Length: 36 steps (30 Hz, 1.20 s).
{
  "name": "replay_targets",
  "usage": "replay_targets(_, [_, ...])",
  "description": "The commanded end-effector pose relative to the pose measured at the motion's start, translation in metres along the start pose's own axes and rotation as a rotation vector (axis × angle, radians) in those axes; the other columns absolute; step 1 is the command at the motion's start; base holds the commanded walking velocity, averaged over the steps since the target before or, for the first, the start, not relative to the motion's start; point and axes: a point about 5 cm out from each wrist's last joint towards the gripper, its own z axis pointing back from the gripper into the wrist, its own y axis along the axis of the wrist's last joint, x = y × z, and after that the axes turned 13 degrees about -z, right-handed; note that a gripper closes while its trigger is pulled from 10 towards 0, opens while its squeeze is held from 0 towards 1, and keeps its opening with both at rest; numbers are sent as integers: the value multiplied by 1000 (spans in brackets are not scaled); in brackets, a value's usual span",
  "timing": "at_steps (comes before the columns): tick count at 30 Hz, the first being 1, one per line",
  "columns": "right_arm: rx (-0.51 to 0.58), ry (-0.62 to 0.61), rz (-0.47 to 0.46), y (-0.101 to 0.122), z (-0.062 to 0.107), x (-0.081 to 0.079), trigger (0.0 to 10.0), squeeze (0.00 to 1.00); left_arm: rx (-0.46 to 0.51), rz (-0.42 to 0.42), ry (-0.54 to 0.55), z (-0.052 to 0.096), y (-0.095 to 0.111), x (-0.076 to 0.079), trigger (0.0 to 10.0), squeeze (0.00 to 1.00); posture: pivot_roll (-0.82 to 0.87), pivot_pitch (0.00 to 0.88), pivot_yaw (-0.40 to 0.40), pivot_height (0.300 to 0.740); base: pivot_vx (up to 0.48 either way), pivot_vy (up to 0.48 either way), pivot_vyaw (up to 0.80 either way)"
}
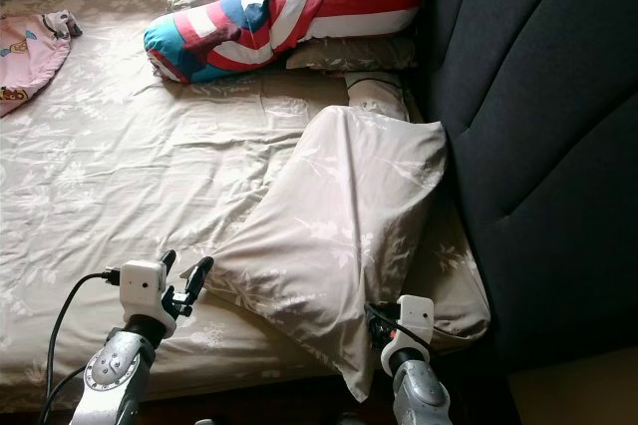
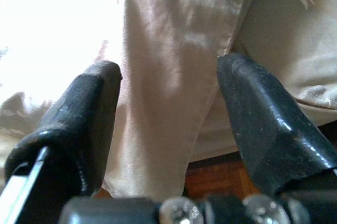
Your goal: Clean up the room
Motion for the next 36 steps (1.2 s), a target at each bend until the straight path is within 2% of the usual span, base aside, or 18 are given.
replay_targets(1, [-8, -2, -7, -6, 4, 3, 10000, 0, -18, 14, -2, 4, -3, 2, 10000, 0, 35, 208, -58, 710, 0, 0, 0])
replay_targets(9, [26, 54, 42, -2, 5, 1, 10000, 0, -28, 15, -9, 9, -3, 6, 10000, 0, 33, 187, -64, 710, 0, 0, 0])
replay_targets(10, [149, 113, 62, 19, -2, -14, 10000, 0, -31, 16, -7, 10, -3, 6, 10000, 0, 32, 186, -65, 710, 0, 0, 0])
replay_targets(11, [358, 207, 96, 57, -7, -40, 10000, 0, -35, 18, -5, 11, -3, 7, 10000, 0, 32, 182, -66, 710, 0, 0, 0])
replay_targets(12, [358, 207, 96, 57, -7, -40, 10000, 0, -35, 18, -5, 11, -3, 7, 10000, 0, 32, 182, -66, 710, 0, 0, 0])
replay_targets(13, [435, 235, 105, 72, -7, -51, 10000, 0, -39, 20, -4, 12, -3, 7, 10000, 0, 33, 175, -65, 710, 0, 0, 0])
replay_targets(15, [495, 245, 115, 86, -8, -56, 10000, 0, -39, 22, 0, 12, -3, 8, 10000, 0, 33, 171, -66, 710, 0, 0, 0])
replay_targets(19, [510, 251, 121, 89, -8, -58, 10000, 0, -38, 22, 1, 12, -3, 8, 10000, 0, 33, 171, -66, 710, 0, 0, 0])
replay_targets(21, [564, 260, 114, 103, -8, -63, 10000, 0, -35, 23, 6, 12, -2, 8, 10000, 0, 27, 158, -67, 710, 0, 0, 0])
replay_targets(24, [571, 256, 103, 104, -7, -64, 10000, 0, -35, 24, 8, 13, -2, 8, 10000, 0, 27, 157, -67, 710, 0, 0, 0])
replay_targets(28, [452, 191, 74, 68, 3, -50, 10000, 0, -44, 19, 23, 15, -3, 7, 10000, 0, 34, 155, -65, 710, 0, 0, 0])
replay_targets(33, [369, 159, 95, 55, 3, -48, 10000, 0, -43, 18, 28, 13, -2, 5, 10000, 0, 32, 168, -64, 705, 0, 0, 0])
replay_targets(36, [370, 155, 96, 55, 2, -48, 10000, 0, -41, 16, 32, 12, 0, 3, 10000, 0, 28, 183, -62, 685, 0, 0, 0])
